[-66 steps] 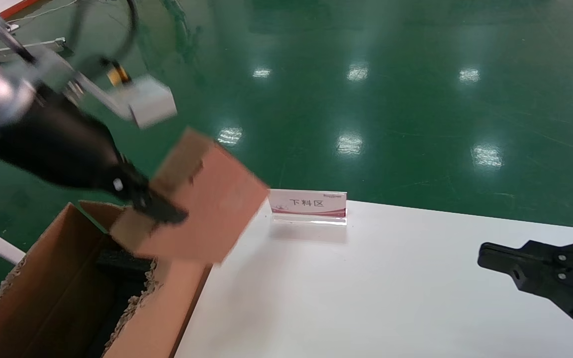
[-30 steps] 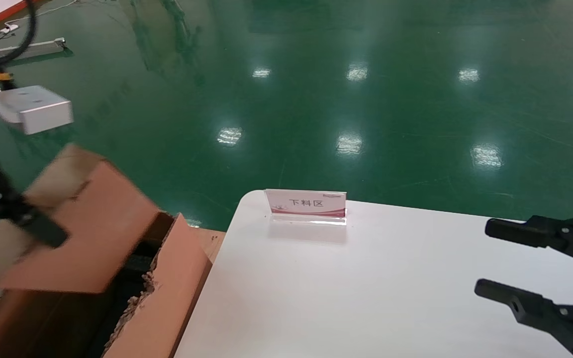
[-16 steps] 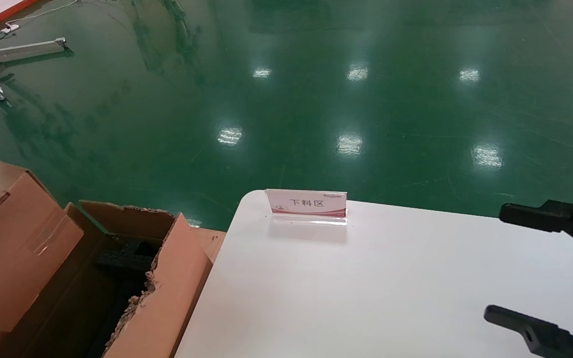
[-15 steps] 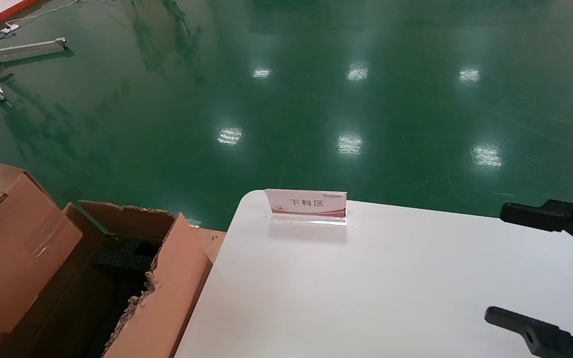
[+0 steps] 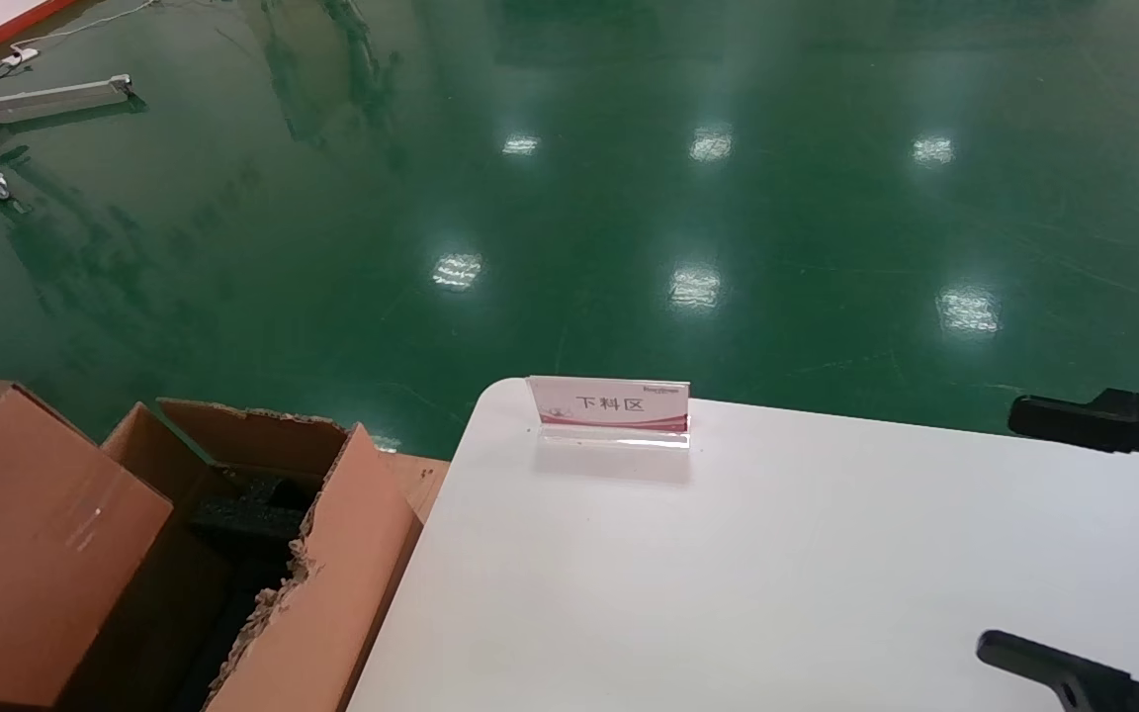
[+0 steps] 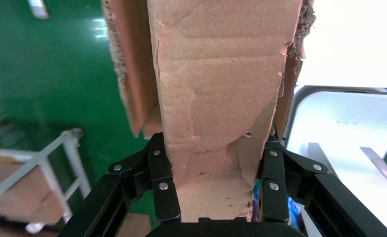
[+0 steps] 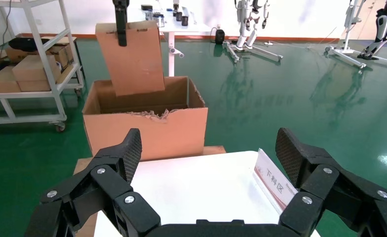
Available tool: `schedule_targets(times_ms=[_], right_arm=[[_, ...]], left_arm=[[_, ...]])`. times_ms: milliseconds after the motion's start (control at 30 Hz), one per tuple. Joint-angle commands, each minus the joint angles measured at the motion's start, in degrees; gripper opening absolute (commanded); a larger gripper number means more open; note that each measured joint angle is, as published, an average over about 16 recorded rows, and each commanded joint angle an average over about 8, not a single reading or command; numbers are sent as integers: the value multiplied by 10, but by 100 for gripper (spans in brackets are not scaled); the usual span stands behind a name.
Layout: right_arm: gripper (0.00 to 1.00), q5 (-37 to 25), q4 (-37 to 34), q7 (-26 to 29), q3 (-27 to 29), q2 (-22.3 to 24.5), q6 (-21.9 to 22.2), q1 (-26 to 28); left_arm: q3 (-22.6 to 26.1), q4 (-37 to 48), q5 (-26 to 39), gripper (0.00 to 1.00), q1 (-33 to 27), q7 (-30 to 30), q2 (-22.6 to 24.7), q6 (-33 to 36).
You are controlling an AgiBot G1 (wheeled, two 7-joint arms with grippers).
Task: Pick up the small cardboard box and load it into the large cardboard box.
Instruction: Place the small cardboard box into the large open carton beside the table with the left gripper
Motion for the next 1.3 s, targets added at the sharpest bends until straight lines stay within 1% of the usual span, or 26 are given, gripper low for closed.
schedule_targets(times_ms=[33,200,367,800,1033,1300], right_arm=[[100,0,0,0,0,0,0,0],[100,0,0,0,0,0,0,0],[100,0,0,0,0,0,0,0],[100,0,0,0,0,0,0,0],[100,0,0,0,0,0,0,0],[100,0,0,0,0,0,0,0]], left_arm=[[5,14,1,0,0,19,-18,0],[13,46,3,0,-1,65,-61,0],[18,72,6,0,-1,98,-95,0],[25,106,15,0,2,152,-166,-10],[26,108,20,0,10,166,-188,-20],[24,105,22,0,35,177,-200,-40]])
